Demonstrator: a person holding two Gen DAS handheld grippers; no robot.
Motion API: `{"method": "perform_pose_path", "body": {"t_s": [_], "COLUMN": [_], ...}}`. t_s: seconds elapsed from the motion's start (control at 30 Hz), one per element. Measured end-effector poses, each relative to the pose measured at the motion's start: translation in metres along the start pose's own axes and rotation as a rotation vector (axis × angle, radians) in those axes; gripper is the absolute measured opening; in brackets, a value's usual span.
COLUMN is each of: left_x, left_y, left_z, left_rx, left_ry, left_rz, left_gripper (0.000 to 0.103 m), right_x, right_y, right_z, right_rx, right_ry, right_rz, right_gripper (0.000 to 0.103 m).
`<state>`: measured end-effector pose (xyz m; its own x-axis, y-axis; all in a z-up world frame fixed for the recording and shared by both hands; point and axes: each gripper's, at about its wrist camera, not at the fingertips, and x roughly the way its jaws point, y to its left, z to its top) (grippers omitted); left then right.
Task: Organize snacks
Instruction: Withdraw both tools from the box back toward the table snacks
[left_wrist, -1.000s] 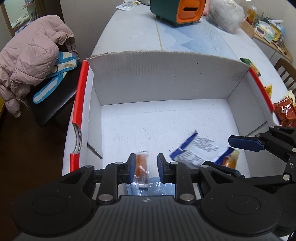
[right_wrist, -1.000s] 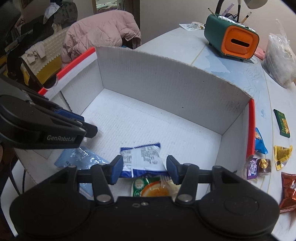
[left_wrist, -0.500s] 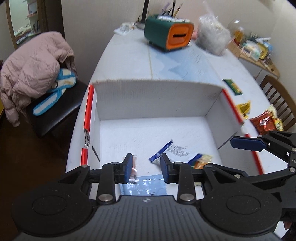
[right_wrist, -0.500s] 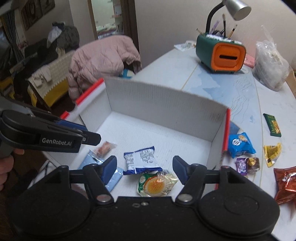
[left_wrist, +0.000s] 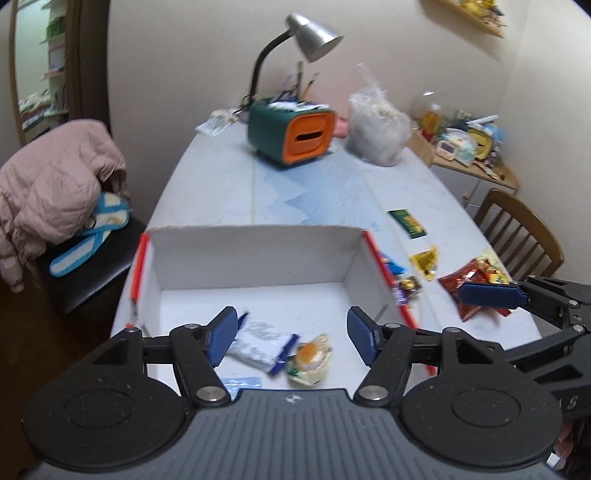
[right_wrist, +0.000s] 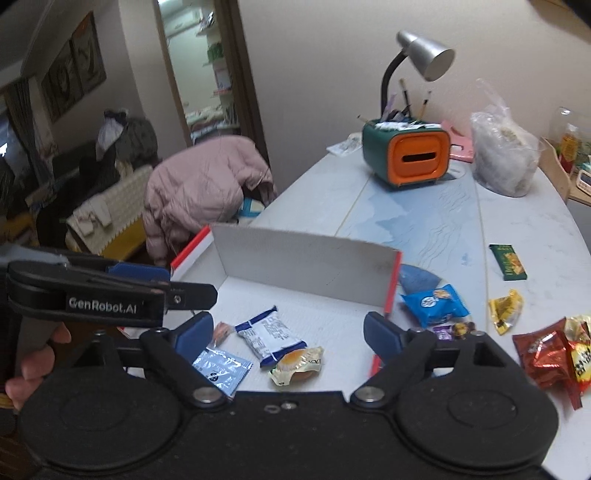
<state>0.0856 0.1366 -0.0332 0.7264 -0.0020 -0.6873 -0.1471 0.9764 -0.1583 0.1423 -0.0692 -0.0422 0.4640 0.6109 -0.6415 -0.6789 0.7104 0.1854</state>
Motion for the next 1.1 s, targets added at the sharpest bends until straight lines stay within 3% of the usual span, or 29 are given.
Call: {"method": "perform_pose_path", "body": {"t_s": [0.13,0.27,0.43,0.7,1.1], "left_x": [-0.004,-0.003,0.004,0.032,0.089], "left_y": [-0.026,-0.051,-0.079,-0.129,-0.192], "left_z": [-0.002,-0.005,-0.008,-0.007,0.000], "left_rx": [0.034,0.050,0.042,0.025,-0.001], "left_ry": [-0.032,-0.049,-0.058,-0.029,0.001], "left_rz": [-0.022,-0.046,-0.059,-0.067,0.000], "left_gripper": [0.070,0.073,0.082,0.082,0.082], "right_x": [-0.017,-0.034,-0.053,-0.076,-0.091], "right_y": [-0.018,-0.036,-0.063,-0.119,-0.212], "right_z": [-0.006,-0.015,-0.027,-0.042,-0.051], "right_rx": [0.028,0.038,0.051,0.078,0.058], "right_ry": [-0.026,-0.047,-0.064,-0.061,-0.040], "right_rz": [0.000,-0.019,-0.035,-0.094,-0.155], "right_gripper": [0.089,0.100,0.102,0.103,0.103]}}
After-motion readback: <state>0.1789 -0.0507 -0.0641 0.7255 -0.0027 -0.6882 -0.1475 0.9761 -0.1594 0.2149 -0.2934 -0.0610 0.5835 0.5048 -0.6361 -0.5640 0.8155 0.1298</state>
